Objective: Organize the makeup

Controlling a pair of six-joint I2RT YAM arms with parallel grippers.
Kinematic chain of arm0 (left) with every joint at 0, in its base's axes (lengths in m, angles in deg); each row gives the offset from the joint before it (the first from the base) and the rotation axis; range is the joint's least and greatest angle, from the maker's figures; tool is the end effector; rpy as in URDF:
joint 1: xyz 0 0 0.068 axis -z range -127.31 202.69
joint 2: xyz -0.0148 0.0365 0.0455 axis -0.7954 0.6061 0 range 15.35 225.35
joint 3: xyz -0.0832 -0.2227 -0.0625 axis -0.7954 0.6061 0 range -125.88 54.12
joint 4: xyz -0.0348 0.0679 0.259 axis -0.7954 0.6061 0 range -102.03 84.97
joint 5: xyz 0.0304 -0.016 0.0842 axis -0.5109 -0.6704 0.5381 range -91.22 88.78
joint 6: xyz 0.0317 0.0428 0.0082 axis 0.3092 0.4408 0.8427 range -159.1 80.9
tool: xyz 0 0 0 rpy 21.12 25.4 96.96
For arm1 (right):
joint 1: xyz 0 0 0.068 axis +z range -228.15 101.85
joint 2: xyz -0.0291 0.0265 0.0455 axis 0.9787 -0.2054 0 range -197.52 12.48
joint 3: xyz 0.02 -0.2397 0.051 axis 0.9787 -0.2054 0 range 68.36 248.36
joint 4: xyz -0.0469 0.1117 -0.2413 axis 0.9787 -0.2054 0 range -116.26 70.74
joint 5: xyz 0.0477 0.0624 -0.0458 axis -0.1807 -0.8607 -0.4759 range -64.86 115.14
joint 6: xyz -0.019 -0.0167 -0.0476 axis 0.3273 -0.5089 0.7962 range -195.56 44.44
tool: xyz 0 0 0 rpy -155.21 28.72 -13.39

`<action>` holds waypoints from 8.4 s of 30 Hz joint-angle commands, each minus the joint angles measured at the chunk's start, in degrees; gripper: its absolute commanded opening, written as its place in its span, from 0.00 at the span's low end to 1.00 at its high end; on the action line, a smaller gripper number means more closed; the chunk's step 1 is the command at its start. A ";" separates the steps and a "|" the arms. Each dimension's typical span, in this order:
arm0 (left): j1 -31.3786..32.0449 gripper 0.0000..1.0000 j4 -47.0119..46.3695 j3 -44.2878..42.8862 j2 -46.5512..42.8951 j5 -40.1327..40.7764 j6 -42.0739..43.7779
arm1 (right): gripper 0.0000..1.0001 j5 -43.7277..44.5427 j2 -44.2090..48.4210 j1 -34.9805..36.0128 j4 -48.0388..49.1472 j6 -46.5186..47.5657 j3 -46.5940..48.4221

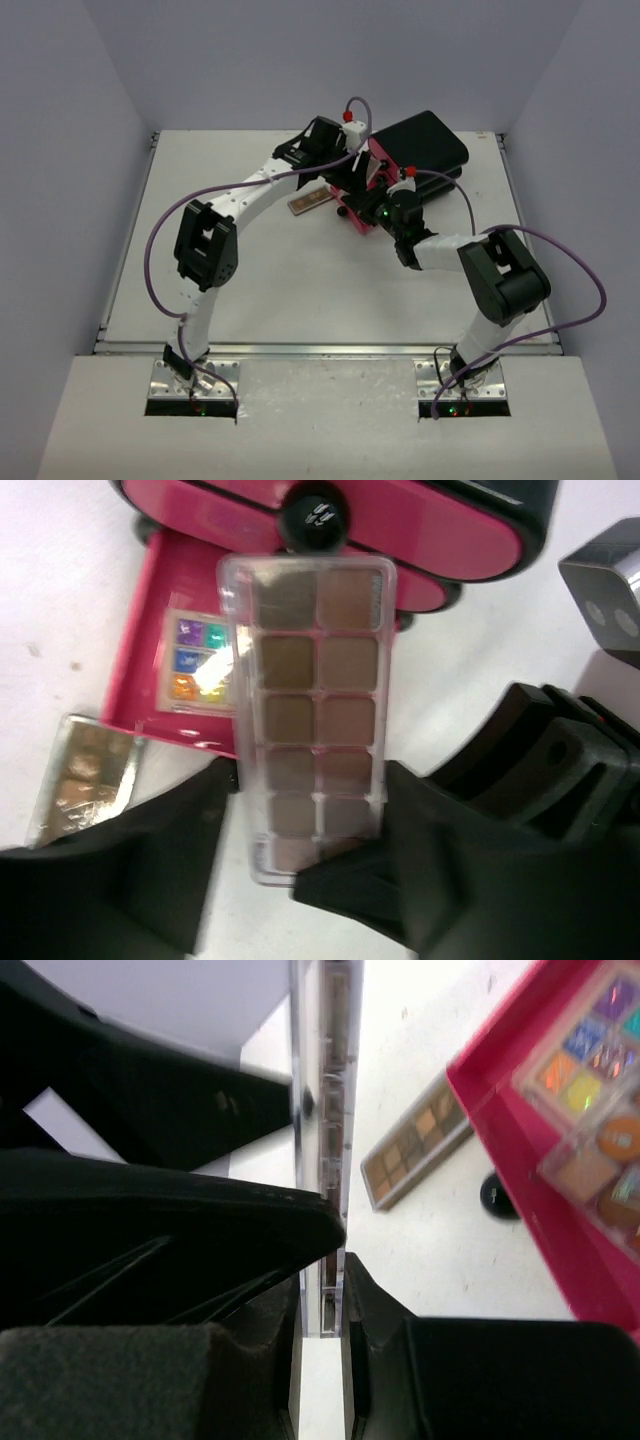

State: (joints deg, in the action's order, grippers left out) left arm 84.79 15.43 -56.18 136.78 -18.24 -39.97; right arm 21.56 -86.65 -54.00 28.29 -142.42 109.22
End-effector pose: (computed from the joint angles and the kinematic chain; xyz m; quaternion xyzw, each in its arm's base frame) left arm 0.4083 -0.2684 0.2573 0.3017 0.8409 -0.2496 0.3735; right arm 0.3182 0.1452 0.1417 0.2618 0.7241 0.4717 0.4297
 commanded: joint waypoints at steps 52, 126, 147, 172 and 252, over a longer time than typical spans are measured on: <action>-11.44 1.00 -3.46 12.13 -11.30 -1.88 8.78 | 0.62 -8.19 -16.07 -4.37 8.18 -39.23 7.74; -13.35 1.00 -2.54 11.68 3.63 -1.68 27.22 | 0.44 0.92 18.82 -4.30 -44.12 33.38 11.24; -8.54 1.00 -3.81 10.92 7.56 15.84 21.14 | 0.44 1.44 19.85 -4.87 -44.03 32.85 9.71; -8.80 0.56 -1.00 -0.80 18.05 12.90 15.11 | 0.44 2.62 23.02 -6.48 -43.51 32.32 7.66; -15.15 1.00 -8.77 13.78 -14.96 -2.55 -1.46 | 0.00 4.90 -4.05 10.66 -3.14 -19.59 8.70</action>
State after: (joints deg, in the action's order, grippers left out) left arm 69.47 6.89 -41.32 128.32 -18.72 -45.03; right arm 23.67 -96.35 -43.49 18.01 -154.23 121.19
